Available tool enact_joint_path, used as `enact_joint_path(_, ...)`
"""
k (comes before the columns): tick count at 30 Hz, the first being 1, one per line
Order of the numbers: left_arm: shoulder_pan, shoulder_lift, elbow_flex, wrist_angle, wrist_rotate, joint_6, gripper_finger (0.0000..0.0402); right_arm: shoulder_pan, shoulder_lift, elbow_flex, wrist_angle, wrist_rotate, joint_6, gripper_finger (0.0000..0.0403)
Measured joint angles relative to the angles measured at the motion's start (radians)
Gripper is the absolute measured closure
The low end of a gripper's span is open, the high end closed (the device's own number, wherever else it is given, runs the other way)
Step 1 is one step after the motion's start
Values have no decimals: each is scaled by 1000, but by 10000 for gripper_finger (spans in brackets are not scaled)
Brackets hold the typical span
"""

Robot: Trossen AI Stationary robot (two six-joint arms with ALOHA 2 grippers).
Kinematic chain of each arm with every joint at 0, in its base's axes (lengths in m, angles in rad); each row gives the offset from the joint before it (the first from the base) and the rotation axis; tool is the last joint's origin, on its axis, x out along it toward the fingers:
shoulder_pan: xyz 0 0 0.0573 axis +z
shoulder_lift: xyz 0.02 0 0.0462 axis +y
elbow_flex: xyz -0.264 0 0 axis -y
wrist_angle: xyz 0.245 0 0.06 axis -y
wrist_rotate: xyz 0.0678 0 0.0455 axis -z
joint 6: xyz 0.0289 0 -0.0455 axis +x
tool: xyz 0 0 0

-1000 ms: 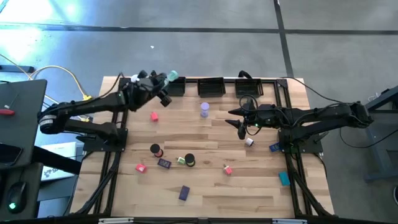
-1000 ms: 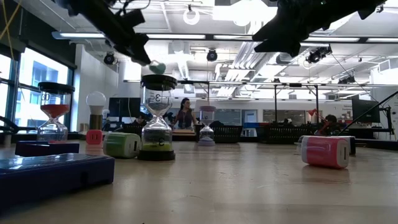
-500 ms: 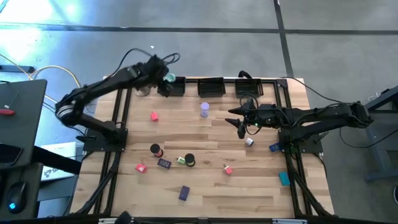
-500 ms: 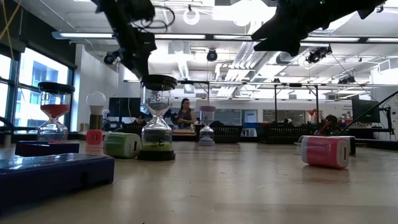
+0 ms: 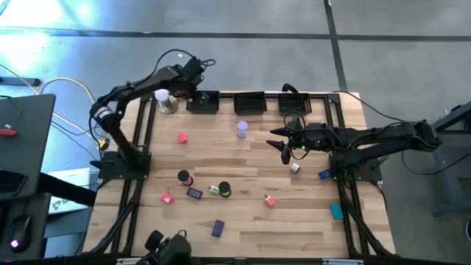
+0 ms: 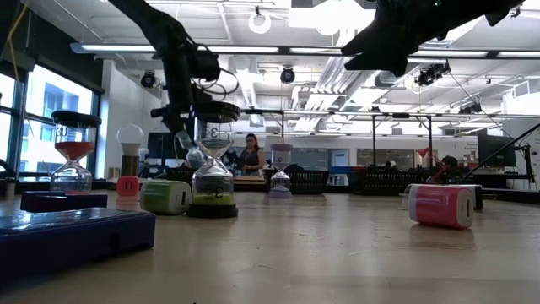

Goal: Pick & Place Office items
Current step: Put the light green hourglass into the left black bin

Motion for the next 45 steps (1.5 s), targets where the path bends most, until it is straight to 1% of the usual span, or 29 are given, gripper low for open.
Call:
enact_joint_path(6,0,24,0,-2,1,-28,213,0,0,0,0,0,-3,202)
enact_joint_path(15,-2,48,0,-15,-1,-92,213,0,60,0,-3,2,-3,202)
enact_joint_path(25,23,48,0,-60,2,-96,213,0,115,0,19,0,-3,202)
enact_joint_path(31,51,48,0,-77,109,-96,213,0,114,0,31,0,-3,202)
enact_joint_path(45,48,48,0,-126,129,-93,213,0,114,0,36,0,-3,202)
